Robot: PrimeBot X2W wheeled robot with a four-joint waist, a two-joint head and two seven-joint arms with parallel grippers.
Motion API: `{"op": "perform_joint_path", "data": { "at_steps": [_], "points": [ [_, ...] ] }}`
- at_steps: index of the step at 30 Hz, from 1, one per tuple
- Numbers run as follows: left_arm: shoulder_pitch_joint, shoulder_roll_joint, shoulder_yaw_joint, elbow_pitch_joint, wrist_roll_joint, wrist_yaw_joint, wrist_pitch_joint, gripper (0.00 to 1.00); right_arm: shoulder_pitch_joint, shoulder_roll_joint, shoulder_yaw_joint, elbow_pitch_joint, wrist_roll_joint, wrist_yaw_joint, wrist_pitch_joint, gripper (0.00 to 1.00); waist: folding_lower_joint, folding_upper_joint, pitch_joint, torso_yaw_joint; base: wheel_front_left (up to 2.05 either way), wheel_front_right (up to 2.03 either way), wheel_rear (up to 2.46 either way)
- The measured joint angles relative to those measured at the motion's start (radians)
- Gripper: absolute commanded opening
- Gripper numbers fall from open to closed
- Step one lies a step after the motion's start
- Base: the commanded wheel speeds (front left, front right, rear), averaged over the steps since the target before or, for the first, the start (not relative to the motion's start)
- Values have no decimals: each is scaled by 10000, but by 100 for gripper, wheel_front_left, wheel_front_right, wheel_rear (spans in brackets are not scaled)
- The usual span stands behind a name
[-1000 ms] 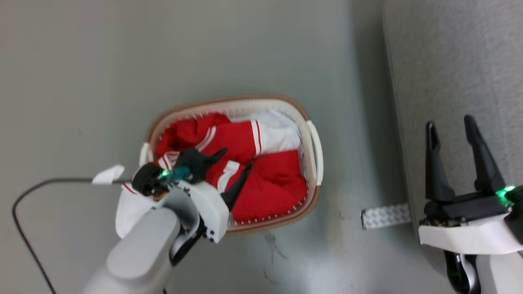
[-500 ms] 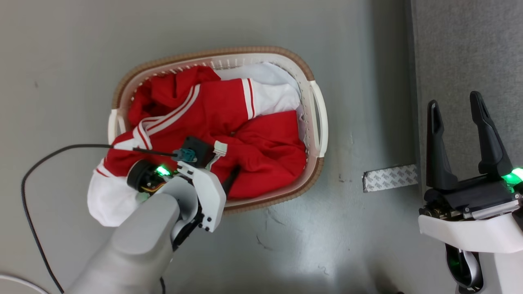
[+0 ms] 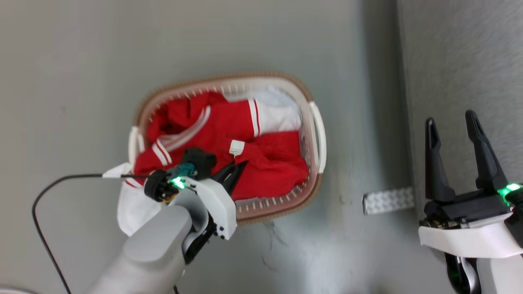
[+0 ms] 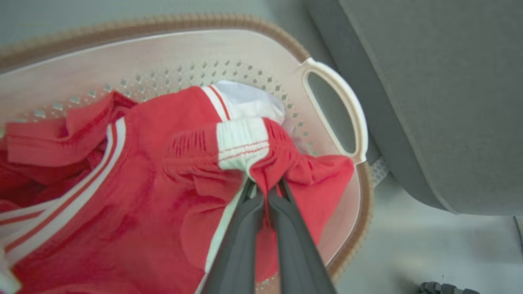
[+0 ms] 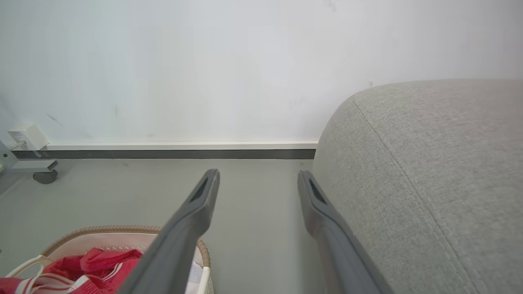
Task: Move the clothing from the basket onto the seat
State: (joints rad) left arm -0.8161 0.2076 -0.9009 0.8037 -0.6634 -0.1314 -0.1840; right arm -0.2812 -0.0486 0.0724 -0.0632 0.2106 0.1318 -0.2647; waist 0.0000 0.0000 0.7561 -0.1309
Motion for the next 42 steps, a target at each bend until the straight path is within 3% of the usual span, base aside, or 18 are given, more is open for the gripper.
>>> {"op": "perform_joint_path", "data": {
  "at_steps": [10, 24, 31, 42],
  "points": [
    [862, 249, 280, -995, -792, 109, -627, 0, 1196, 0, -161, 846, 50, 0, 0, 100, -1, 0, -2628, 268, 0, 0, 0],
    [1678, 1080, 871, -3229, -1185, 1356, -295, 0, 2564, 2, -15, 1509, 63, 0, 0, 100, -4, 0, -6319, 380, 0, 0, 0],
    [1693, 1565, 995, -4431, -1197, 1921, 171, 0, 2928, 0, -54, 1609, 29, 0, 0, 100, -5, 0, -7401, 318, 0, 0, 0],
    [1650, 1919, 1124, -5693, -1197, 2529, 662, 0, 3265, 0, 27, 1607, -17, 0, 0, 100, -3, 1, -8179, 416, 0, 0, 0]
  ]
}}
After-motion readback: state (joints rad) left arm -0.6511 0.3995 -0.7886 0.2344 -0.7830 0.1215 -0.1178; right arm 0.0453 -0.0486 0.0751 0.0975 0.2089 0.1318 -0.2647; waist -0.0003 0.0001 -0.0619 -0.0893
